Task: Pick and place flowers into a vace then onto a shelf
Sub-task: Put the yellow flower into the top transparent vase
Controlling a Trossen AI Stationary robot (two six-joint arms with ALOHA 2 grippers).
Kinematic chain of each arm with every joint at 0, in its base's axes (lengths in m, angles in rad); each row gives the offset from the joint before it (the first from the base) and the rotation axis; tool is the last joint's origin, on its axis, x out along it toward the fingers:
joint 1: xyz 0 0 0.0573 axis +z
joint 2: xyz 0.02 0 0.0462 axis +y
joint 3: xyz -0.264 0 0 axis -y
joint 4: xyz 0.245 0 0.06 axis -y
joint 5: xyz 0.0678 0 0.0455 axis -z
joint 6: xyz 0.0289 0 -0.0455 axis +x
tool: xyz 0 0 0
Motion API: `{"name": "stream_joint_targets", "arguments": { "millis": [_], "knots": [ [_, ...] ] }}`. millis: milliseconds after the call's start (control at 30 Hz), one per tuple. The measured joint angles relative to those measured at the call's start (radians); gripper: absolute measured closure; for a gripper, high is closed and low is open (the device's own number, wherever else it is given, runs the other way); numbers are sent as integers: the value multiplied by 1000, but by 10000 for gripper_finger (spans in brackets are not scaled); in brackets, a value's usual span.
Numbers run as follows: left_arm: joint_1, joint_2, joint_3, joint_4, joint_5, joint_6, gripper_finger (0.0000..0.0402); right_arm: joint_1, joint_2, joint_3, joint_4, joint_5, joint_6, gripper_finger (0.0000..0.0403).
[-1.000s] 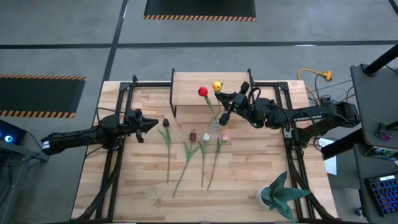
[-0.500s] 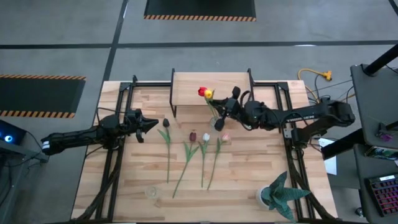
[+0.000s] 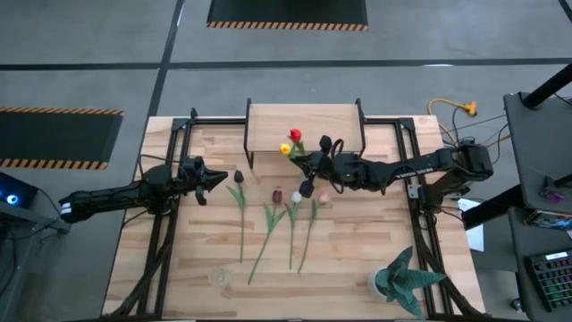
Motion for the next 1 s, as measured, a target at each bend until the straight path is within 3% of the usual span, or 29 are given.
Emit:
{"name": "stream_joint_targets", "arguments": {
  "millis": [800, 1000],
  "knots": [
    [0, 0, 0, 0, 0, 0, 384, 0, 29, 0, -3, 4, 37, 390],
    [0, 0, 0, 0, 0, 0, 385, 12, -1, -1, -2, 3, 37, 353]
  ]
}}
